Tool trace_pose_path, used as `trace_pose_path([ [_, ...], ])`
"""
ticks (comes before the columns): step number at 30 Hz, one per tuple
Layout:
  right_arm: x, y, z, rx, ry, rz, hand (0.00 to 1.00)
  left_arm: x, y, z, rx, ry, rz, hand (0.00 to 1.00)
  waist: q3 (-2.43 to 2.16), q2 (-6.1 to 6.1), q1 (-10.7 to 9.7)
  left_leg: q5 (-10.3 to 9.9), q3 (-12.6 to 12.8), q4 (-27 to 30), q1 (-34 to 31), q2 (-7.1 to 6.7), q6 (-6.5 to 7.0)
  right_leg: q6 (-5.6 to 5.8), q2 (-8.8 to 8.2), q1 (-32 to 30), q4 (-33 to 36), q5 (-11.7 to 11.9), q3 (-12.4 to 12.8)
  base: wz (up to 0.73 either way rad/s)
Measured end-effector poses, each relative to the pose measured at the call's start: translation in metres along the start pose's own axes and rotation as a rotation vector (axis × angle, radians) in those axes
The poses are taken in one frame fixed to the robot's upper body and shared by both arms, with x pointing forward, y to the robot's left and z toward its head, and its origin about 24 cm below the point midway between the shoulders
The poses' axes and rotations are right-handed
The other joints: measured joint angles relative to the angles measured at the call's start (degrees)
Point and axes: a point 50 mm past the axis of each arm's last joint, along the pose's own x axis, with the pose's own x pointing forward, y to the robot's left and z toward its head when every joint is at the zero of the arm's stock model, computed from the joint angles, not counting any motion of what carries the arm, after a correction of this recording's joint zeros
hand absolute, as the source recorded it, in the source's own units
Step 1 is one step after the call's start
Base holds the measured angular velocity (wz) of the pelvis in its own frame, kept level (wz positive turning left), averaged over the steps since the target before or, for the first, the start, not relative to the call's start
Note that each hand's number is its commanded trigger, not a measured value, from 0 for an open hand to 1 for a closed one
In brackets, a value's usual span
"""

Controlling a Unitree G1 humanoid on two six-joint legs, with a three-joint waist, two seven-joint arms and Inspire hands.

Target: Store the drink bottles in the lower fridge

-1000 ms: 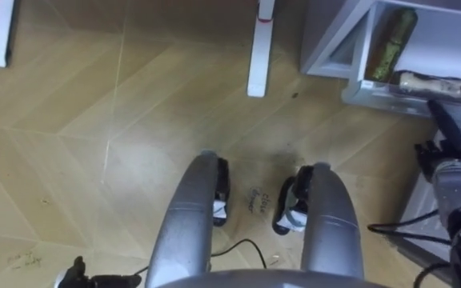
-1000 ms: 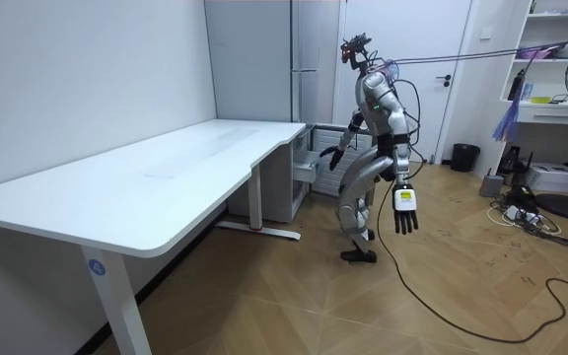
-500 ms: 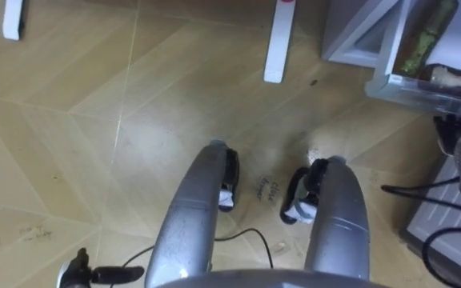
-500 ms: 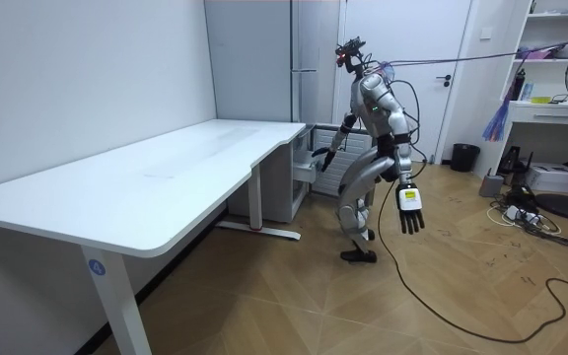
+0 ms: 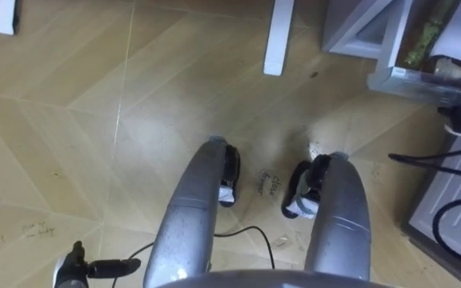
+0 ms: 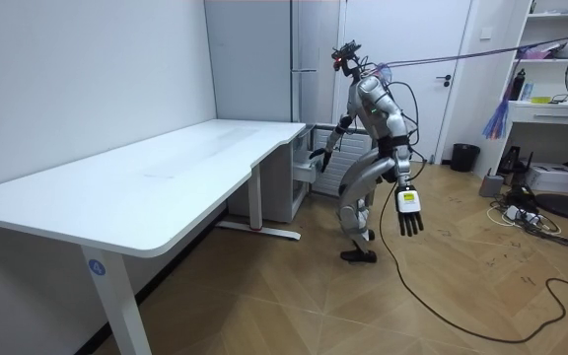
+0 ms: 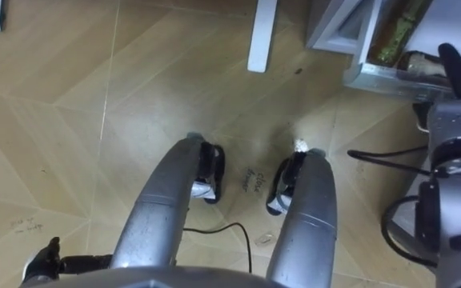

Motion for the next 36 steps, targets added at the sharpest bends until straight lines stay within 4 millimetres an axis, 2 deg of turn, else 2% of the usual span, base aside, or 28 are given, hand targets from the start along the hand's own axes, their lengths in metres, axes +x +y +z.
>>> trace_pose_path([
  [4,-0.012,0.025,0.012,-0.01,-0.031,0.059,0.0,0.0,0.001,0.001,-0.007,-0.012,0.01,0.0,-0.11,0.26,0.0,0.1,0.1,0.0,-0.1,0.03,-0.21,-0.15,0.03,-0.3,0.2,0.0,0.1,0.0],
  [8,-0.032,0.071,0.019,0.047,-0.069,0.195,0.0,0.0,0.002,0.002,-0.009,-0.023,0.022,0.0,-0.09,0.58,0.3,0.4,-0.1,0.0,0.0,-0.08,-0.68,-0.58,0.18,-0.1,0.3,0.0,-0.1,0.03],
  [18,-0.041,0.084,0.017,-0.002,-0.108,0.277,0.0,0.0,-0.001,0.003,-0.003,-0.026,0.01,0.0,-0.04,0.86,1.6,1.3,-0.5,-0.1,-0.2,-0.02,-0.62,-0.32,0.04,-0.1,0.2,0.5,-0.1,0.01],
  [31,-0.039,0.084,0.015,-0.009,-0.11,0.314,0.0,-0.001,-0.009,0.011,0.032,-0.064,-0.037,0.0,-0.07,0.96,2.0,1.5,-0.5,0.1,-0.2,0.1,-0.78,-1.12,0.16,-0.1,0.2,1.0,-0.9,0.0],
  [36,-0.032,0.076,0.015,0.007,-0.096,0.346,0.0,-0.002,-0.002,0.007,0.093,-0.049,-0.07,0.0,-0.07,0.96,2.0,1.6,-0.7,-0.2,0.6,0.17,-0.9,-1.23,0.22,0.9,-0.2,1.1,-1.1,0.0],
])
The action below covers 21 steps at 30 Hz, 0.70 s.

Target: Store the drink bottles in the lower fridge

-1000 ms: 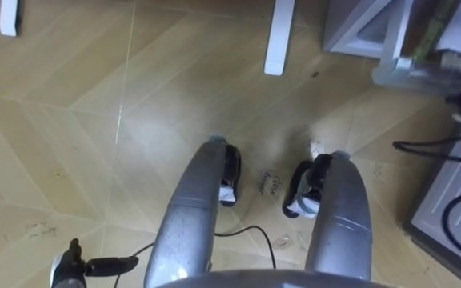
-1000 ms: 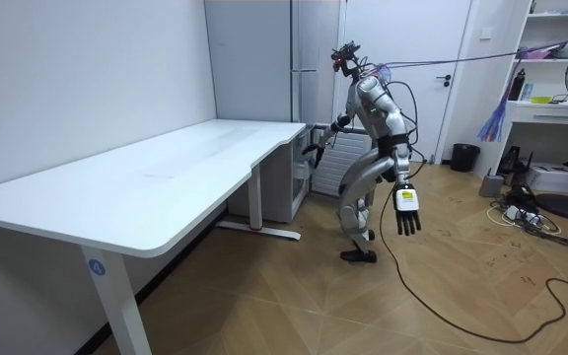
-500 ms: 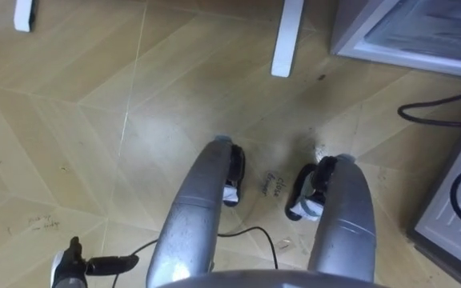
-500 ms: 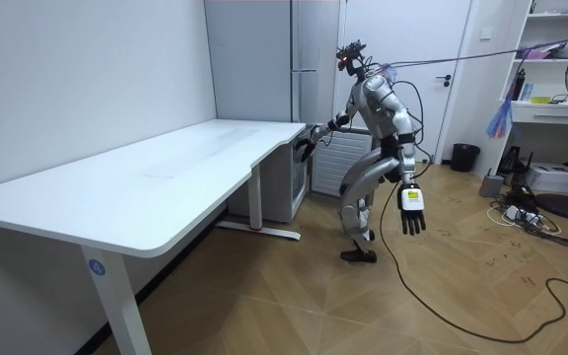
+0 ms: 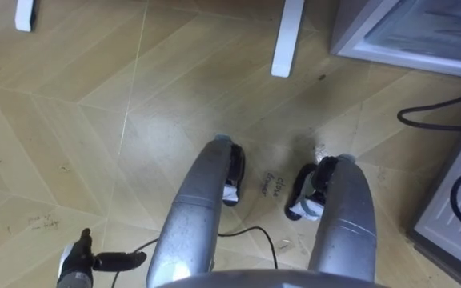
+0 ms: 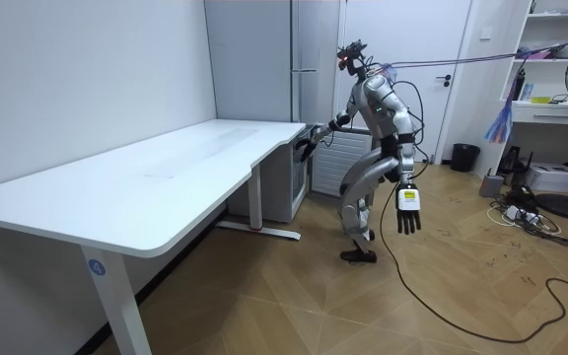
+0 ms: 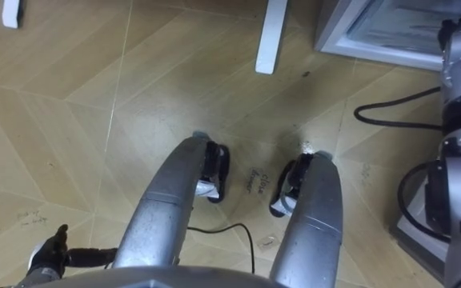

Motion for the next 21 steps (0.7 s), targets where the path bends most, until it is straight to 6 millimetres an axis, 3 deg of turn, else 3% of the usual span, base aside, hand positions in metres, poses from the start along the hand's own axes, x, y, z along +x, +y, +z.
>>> trace_pose_path([
  [4,0.002,-0.01,-0.002,-0.012,0.007,0.028,0.0,0.0,0.003,0.002,0.008,0.003,-0.011,0.0,0.0,0.01,0.1,0.1,-0.2,-0.7,1.1,0.67,-0.16,-0.34,0.29,1.5,-1.2,0.2,-0.6,-0.02],
  [13,0.007,-0.072,-0.005,-0.161,0.054,0.083,0.0,0.0,0.006,-0.006,0.005,0.045,-0.041,0.0,0.34,0.21,-0.2,1.0,-1.5,-9.8,13.4,1.01,-0.53,0.65,2.26,15.0,-11.9,2.1,-3.2,0.0],
  [16,0.002,-0.111,-0.007,-0.271,0.093,0.051,0.0,0.0,0.006,-0.01,0.005,0.066,-0.059,0.0,0.33,0.11,-0.7,1.6,-1.7,-14.3,19.0,1.02,-0.45,1.4,2.83,20.9,-17.0,2.9,-4.0,0.04],
  [18,-0.004,-0.141,-0.009,-0.343,0.135,0.004,0.0,0.001,0.009,-0.008,0.012,0.066,-0.059,0.0,0.31,0.04,-1.2,2.5,-1.9,-18.3,22.8,1.84,-0.45,1.92,4.21,25.3,-22.2,4.5,-4.4,-0.03],
  [21,-0.017,-0.184,-0.021,-0.376,0.221,-0.08,0.0,0.004,0.01,-0.006,0.018,0.081,-0.052,0.0,0.1,-0.84,-1.9,3.3,-1.6,-23.1,28.1,2.13,-0.56,2.37,5.48,30.6,-28.0,6.3,-4.3,-0.14],
])
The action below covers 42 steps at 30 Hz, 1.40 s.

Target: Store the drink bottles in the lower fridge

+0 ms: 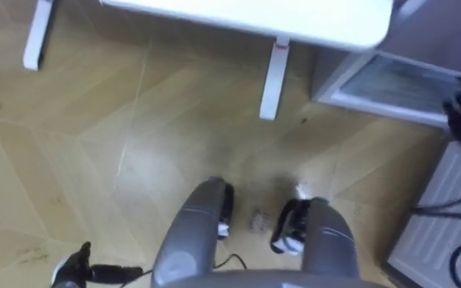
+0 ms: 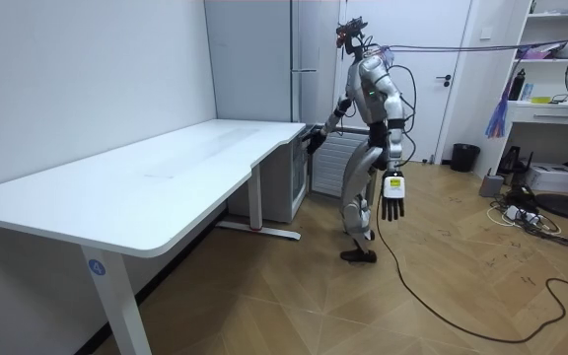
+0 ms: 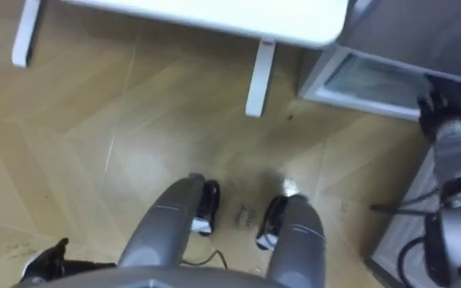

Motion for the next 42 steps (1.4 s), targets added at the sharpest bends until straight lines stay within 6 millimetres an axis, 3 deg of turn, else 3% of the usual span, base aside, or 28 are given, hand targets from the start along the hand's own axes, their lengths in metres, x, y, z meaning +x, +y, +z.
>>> trace_pose_path([
  [4,-0.012,-0.035,-0.035,0.008,0.107,-0.061,0.0,0.002,0.0,0.0,-0.001,0.026,0.01,0.0,-0.25,-0.25,-1.2,0.2,0.9,-4.1,6.6,0.93,0.04,0.51,1.09,6.8,-5.5,1.4,-0.1,-0.14],
  [5,-0.02,-0.053,-0.049,0.026,0.141,-0.098,0.0,0.003,-0.001,0.0,-0.027,0.031,0.019,0.0,-0.38,-0.13,-1.5,0.2,0.9,-6.0,9.7,1.02,0.0,0.75,1.62,10.1,-7.9,2.0,-0.3,-0.08],
  [7,-0.034,-0.075,-0.074,0.044,0.2,-0.142,0.0,0.002,-0.002,-0.006,-0.05,0.05,0.037,0.0,-0.79,-0.52,-1.6,0.5,1.2,-9.4,15.0,0.85,-0.07,1.18,1.95,15.3,-11.1,2.4,-0.3,-0.02],
  [9,-0.059,-0.106,-0.105,0.011,0.307,-0.194,0.0,0.0,-0.01,-0.017,-0.074,0.089,0.035,0.0,-1.64,-1.0,-2.5,0.9,1.9,-14.0,21.9,0.85,-0.12,1.7,2.44,22.0,-15.8,3.3,-0.4,-0.07],
  [14,-0.096,-0.142,-0.14,-0.192,0.5,-0.248,0.0,-0.003,-0.023,-0.029,-0.119,0.122,0.04,0.0,-2.28,-1.46,-3.4,2.0,3.2,-20.5,31.0,0.91,-0.68,1.88,3.72,31.1,-23.4,5.6,-1.1,-0.17],
  [23,-0.114,-0.148,-0.168,-0.574,0.723,-0.176,0.0,-0.002,-0.031,-0.026,-0.1,0.122,0.048,0.0,-2.19,-1.77,-4.7,4.7,4.1,-27.1,37.5,0.91,-1.14,1.68,5.03,37.0,-30.9,8.9,-0.1,-0.06],
  [39,-0.118,-0.15,-0.171,-0.581,0.744,-0.182,0.0,-0.004,-0.034,-0.033,-0.01,0.178,0.05,0.0,-2.12,-1.03,-6.3,5.8,4.0,-30.2,40.8,0.85,-1.18,1.49,5.52,39.7,-32.9,10.3,1.0,-0.03],
  [42,-0.115,-0.148,-0.17,-0.613,0.743,-0.168,0.0,-0.003,-0.034,-0.031,-0.024,0.169,0.052,0.0,-2.09,-1.0,-6.4,5.9,4.8,-30.7,41.3,0.89,-1.22,1.45,5.66,39.7,-32.9,10.3,2.3,-0.09],
])
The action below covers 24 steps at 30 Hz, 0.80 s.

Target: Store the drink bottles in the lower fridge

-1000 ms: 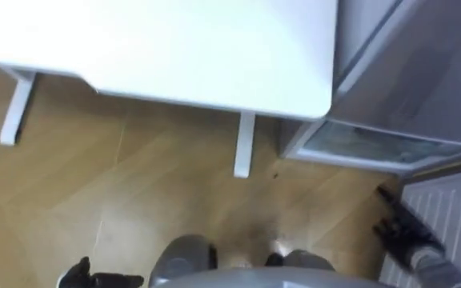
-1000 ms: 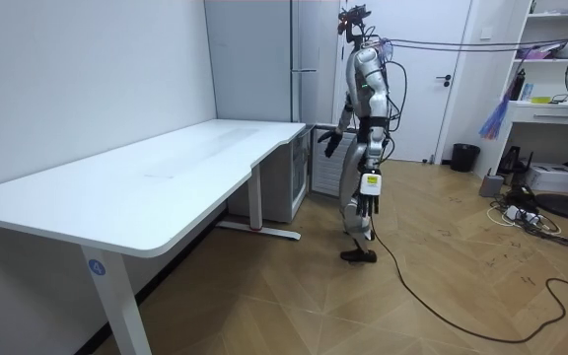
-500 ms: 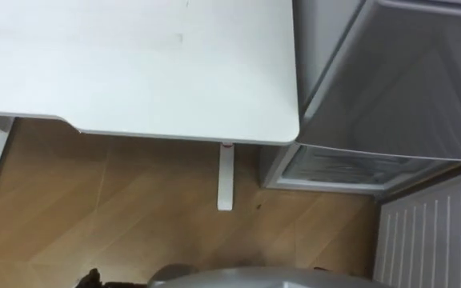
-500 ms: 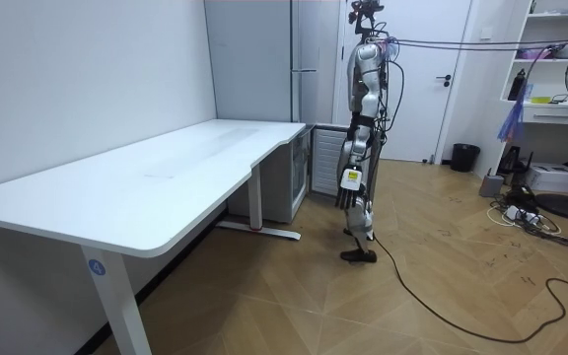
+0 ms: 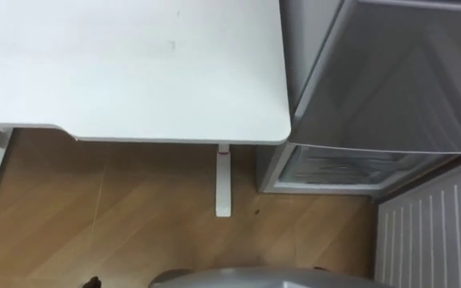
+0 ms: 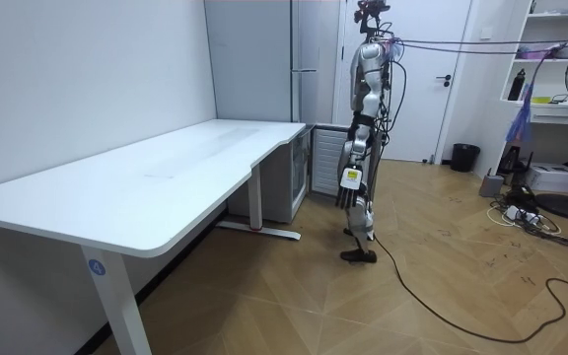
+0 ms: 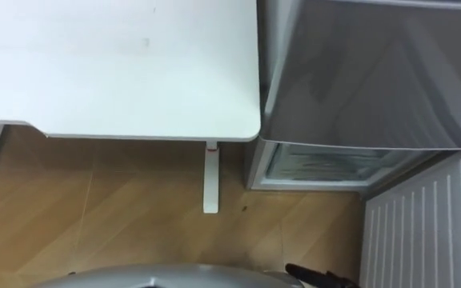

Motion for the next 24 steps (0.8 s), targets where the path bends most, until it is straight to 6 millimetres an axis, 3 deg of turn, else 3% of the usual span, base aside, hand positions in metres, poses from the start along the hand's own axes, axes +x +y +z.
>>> trace_pose_path([
  [7,0.003,0.014,0.029,-0.237,-0.07,-0.02,0.0,0.001,-0.003,0.013,0.023,-0.055,-0.008,0.0,0.18,-0.34,-1.0,0.3,0.2,-0.6,0.3,0.0,-0.02,-0.12,0.07,-0.4,0.1,0.1,0.2,-0.04],
  [9,0.002,0.02,0.047,-0.312,-0.148,-0.036,0.0,0.001,-0.002,0.019,0.023,-0.084,-0.003,0.0,-0.18,-0.49,-0.9,0.7,1.0,-1.1,0.8,-0.02,-0.06,-0.17,0.13,-0.5,0.0,0.2,0.9,-0.14],
  [14,-0.009,0.023,0.09,-0.384,-0.349,-0.085,0.0,0.002,0.003,0.02,0.017,-0.087,-0.005,0.0,-0.07,-1.18,-1.6,0.8,1.3,-1.4,1.5,-0.07,-0.06,-0.18,0.14,-0.7,0.0,0.2,2.0,-0.08],
  [19,-0.034,0.016,0.139,-0.407,-0.572,-0.179,0.0,0.002,0.013,0.013,0.006,-0.071,0.017,0.0,-0.18,-2.47,-3.6,0.9,1.2,-1.6,1.6,-0.04,-0.07,-0.18,0.24,-0.9,0.0,0.2,2.7,-0.04],
  [24,-0.089,-0.006,0.193,-0.422,-0.862,-0.355,0.0,-0.001,0.03,-0.002,0.019,-0.049,0.054,0.0,-0.33,-3.64,-5.6,0.9,1.7,-1.8,1.5,-0.02,-0.07,-0.18,0.28,-1.3,0.0,0.2,3.2,-0.04],
])
